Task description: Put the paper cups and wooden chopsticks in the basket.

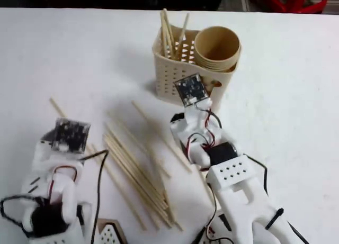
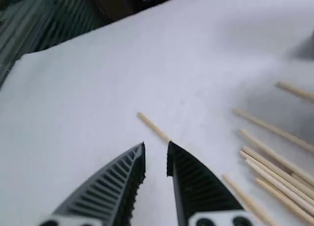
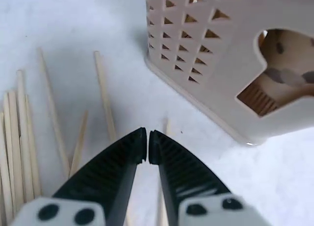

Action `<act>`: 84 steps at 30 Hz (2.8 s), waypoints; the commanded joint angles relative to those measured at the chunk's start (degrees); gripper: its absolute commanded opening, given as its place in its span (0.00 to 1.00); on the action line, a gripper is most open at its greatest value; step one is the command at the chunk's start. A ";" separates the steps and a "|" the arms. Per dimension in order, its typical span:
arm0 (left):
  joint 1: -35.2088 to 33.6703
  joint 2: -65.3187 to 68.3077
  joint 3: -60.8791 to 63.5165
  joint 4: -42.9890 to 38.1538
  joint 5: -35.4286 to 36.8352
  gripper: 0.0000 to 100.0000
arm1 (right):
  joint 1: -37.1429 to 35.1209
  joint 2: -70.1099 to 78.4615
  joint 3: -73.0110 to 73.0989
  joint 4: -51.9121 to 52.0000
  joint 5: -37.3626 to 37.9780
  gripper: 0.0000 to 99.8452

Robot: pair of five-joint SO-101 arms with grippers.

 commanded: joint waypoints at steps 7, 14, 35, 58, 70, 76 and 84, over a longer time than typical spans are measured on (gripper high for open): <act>2.51 36.88 -13.10 -0.18 1.49 0.11 | 2.24 -1.89 -0.62 -1.10 -0.09 0.02; 1.19 56.48 -16.44 -3.52 12.84 0.27 | 4.00 -1.89 -1.23 -1.19 0.00 0.02; 1.10 93.76 -28.57 -9.67 17.41 0.17 | 4.00 -1.89 -1.32 -1.19 0.09 0.02; 6.99 93.85 -39.21 -12.92 17.41 0.02 | 4.00 -1.89 -1.23 -1.19 0.09 0.02; 8.48 93.85 -60.48 1.23 17.49 0.02 | 4.00 -1.89 -1.23 -1.19 0.09 0.02; 13.14 93.76 -71.38 9.58 17.41 0.02 | 4.00 -1.89 -1.23 -1.19 0.09 0.02; 17.19 93.76 -81.05 18.20 17.05 0.02 | 4.00 -1.98 -1.32 -1.19 0.09 0.02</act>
